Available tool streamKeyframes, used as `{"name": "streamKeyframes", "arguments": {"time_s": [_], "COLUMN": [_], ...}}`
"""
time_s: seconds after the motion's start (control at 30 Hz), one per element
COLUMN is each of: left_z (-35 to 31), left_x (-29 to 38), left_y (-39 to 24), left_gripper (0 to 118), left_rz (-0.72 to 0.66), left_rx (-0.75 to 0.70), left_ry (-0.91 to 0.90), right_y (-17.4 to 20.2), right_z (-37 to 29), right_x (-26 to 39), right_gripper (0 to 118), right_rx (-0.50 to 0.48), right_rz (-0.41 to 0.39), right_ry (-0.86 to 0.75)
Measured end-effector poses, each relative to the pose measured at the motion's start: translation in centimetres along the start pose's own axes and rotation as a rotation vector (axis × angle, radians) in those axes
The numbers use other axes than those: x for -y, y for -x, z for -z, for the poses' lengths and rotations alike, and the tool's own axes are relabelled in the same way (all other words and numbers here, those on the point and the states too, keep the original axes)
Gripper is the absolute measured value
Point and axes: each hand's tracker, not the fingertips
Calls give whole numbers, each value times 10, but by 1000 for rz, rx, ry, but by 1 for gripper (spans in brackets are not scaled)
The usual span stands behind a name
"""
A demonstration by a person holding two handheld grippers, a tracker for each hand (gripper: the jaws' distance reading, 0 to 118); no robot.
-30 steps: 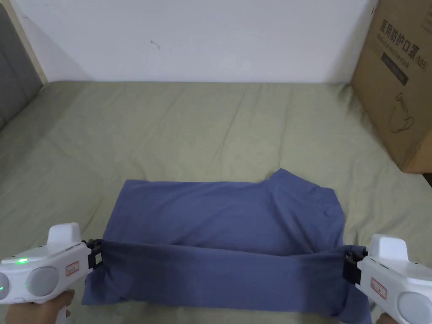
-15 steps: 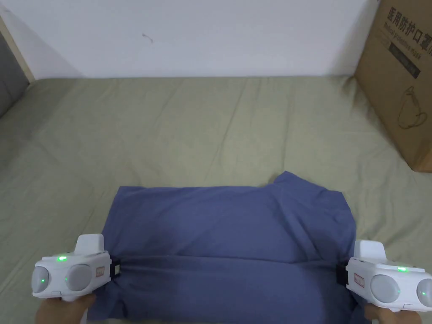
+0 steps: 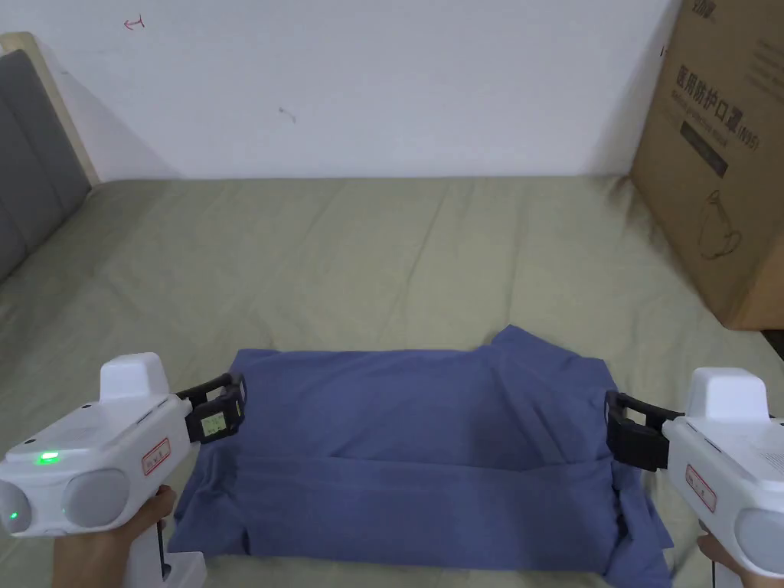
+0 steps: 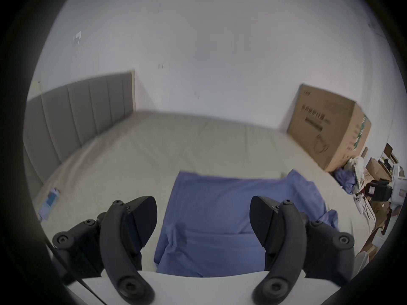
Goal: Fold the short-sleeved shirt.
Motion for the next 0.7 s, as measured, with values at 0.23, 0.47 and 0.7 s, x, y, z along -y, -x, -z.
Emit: {"name": "streamKeyframes", "arguments": {"time_s": [0.23,0.47,0.7], "left_z": [-53,-65,-39], "left_x": [11,28,36], "left_y": [-19,-24,-10], "left_gripper": [56,0,0], "left_rz": [40,34,69], "left_rx": [-39,10,7], "left_ry": [-160,-154,53], "right_y": [6,10,8], "right_z": [-62,-82,-78], "right_x": [-8,2,3], "right_gripper": [70,0,0], "right_rx": [27,56,38], "right_rz": [-6,-20,5], "right_ry": [-150,-208,-191]}}
